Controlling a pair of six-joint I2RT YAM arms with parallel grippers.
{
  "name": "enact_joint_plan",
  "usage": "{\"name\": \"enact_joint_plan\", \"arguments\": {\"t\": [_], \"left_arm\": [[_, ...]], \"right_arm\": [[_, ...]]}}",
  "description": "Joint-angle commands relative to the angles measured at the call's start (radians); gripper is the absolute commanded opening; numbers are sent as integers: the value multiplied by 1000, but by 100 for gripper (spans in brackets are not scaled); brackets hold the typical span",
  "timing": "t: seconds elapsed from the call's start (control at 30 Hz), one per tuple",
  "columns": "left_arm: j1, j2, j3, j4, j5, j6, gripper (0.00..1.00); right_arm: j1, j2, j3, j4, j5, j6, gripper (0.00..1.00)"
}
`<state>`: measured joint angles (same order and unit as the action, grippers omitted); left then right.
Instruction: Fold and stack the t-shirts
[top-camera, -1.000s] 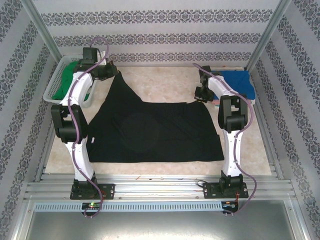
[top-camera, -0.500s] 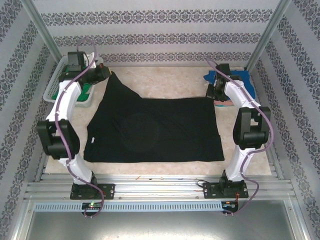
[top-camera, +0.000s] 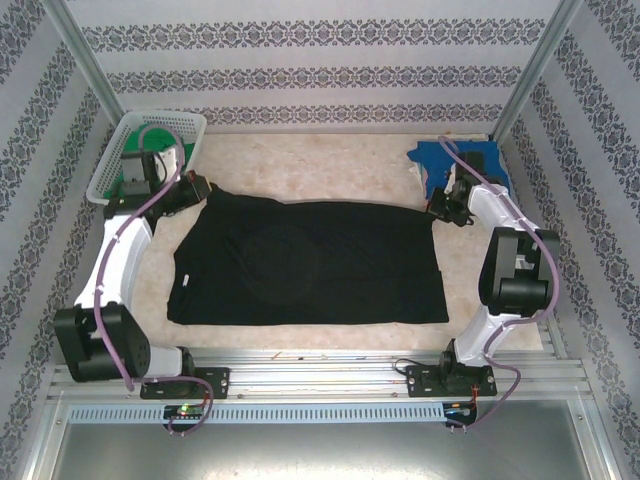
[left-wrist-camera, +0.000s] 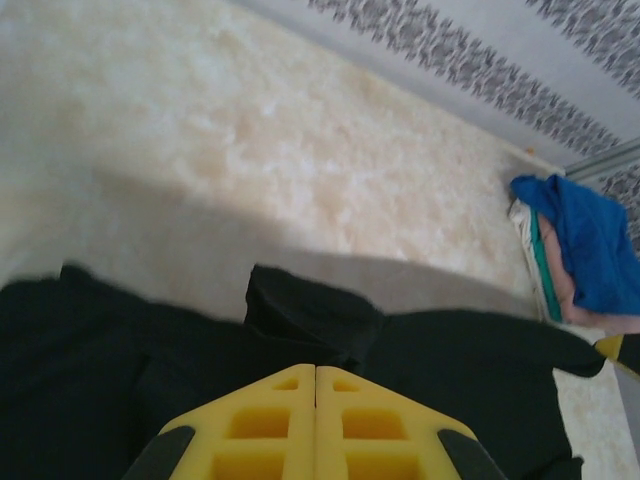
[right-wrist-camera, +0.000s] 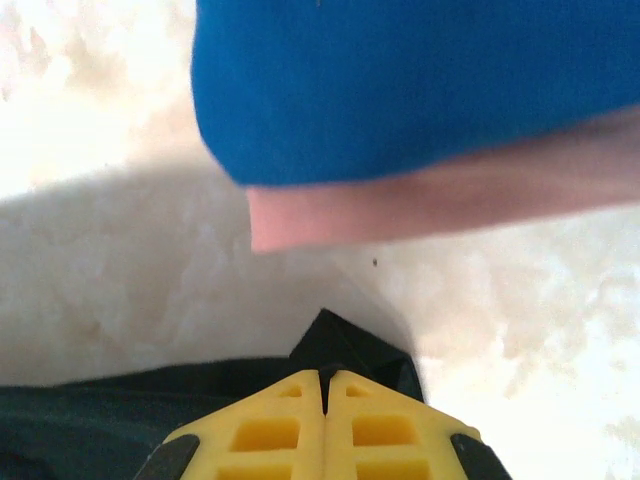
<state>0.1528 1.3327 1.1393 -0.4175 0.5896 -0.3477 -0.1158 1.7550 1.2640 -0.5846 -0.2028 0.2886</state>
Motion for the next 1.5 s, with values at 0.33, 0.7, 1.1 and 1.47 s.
{"name": "enact_joint_plan", "arguments": {"t": [0.33, 0.7, 1.1, 1.47], "left_arm": [[13, -366, -299, -56, -131, -95, 0], [13, -481, -357, -221, -106, -84, 0], [9, -543, -463, -223, -64, -131, 0], [4, -667, -472, -284, -155, -233, 0]], "right_arm": [[-11, -74, -184, 16, 41, 52, 0], [-28, -129, -264, 14, 62, 92, 0], [-28, -186, -349, 40, 75, 122, 0], [-29, -195, -376, 43, 82, 136, 0]]}}
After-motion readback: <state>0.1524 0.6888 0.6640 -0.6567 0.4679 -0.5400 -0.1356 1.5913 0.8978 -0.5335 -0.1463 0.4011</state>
